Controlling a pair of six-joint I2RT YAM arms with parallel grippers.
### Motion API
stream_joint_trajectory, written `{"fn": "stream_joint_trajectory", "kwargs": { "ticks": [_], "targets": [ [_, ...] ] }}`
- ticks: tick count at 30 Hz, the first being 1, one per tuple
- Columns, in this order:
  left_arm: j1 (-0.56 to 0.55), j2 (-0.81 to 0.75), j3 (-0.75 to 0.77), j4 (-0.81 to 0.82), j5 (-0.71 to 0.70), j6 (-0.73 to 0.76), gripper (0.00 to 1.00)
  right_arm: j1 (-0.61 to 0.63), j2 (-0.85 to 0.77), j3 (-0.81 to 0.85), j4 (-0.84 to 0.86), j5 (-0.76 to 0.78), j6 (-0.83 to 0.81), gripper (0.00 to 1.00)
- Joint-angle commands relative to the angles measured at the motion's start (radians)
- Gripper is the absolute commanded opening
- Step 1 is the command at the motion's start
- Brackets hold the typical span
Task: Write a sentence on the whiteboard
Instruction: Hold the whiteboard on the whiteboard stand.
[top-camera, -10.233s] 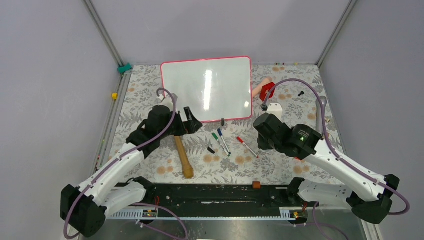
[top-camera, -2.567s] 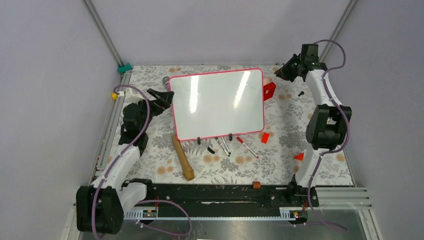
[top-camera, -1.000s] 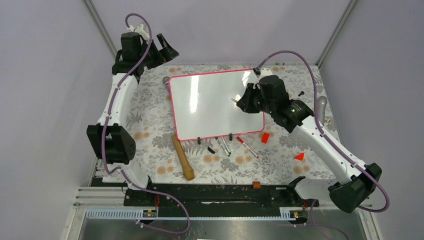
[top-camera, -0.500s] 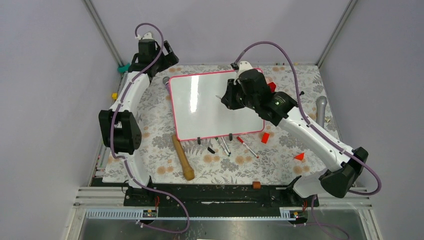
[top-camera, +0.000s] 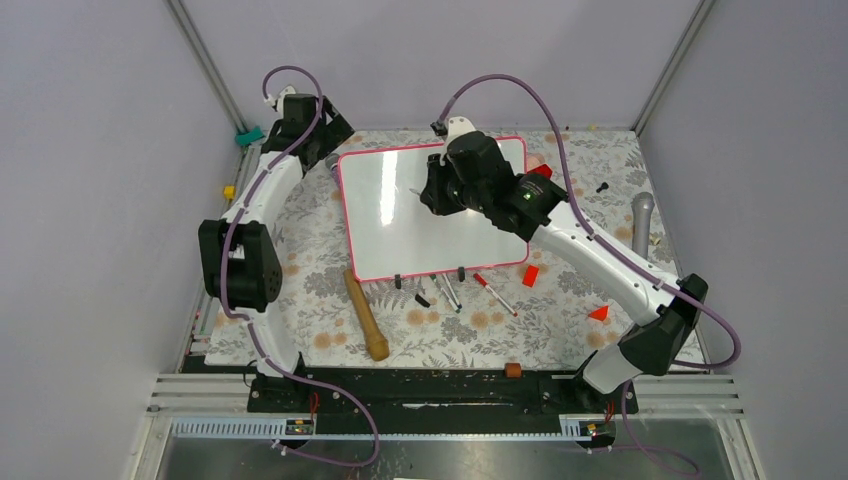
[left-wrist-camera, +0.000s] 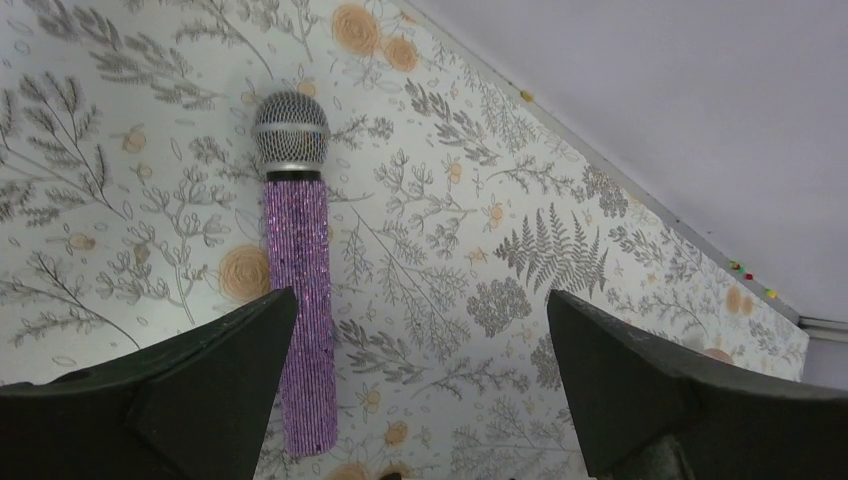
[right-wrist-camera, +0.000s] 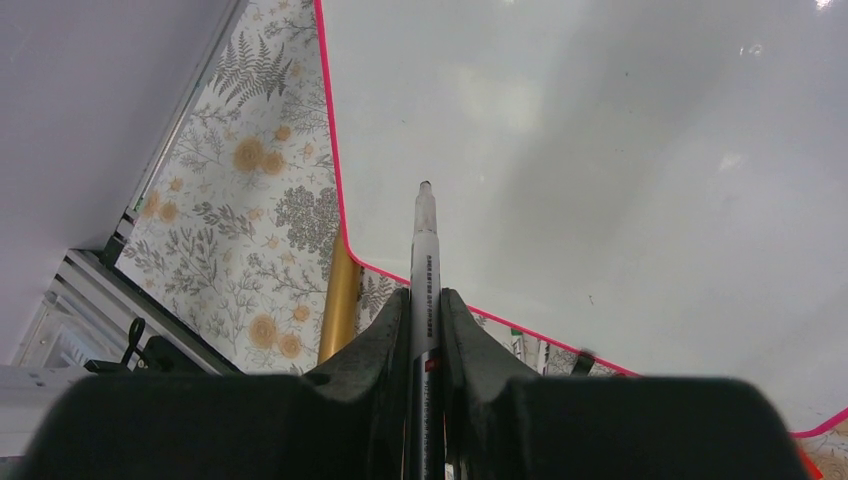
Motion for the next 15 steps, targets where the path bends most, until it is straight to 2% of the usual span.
{"fn": "stream_joint_trajectory", "kwargs": {
  "ticks": [1,4,9,13,15],
  "targets": [
    [0.058,-0.035,0.032,-0.066,0.046,-0.069,0.99,0.011,-0.002,0.046,0.002,0.034,-0.010,0.00],
    [0.114,-0.036,-0.009,-0.061,0.134,-0.101,0.99,0.011,-0.011,0.039,0.003,0.049,-0.017,0.00],
    [0.139,-0.066,-0.102,0.033,0.311,0.014,0.99,0.011,-0.023,0.029,0.004,0.042,-0.020,0.00],
    [0.207,-0.097,-0.184,0.183,0.572,0.022,0.98,0.011,-0.049,0.006,0.004,0.040,-0.024,0.00],
    [0.249,-0.123,-0.262,0.342,0.732,-0.031,0.94,0.011,-0.065,-0.011,0.003,0.042,-0.030,0.00]
  ]
}}
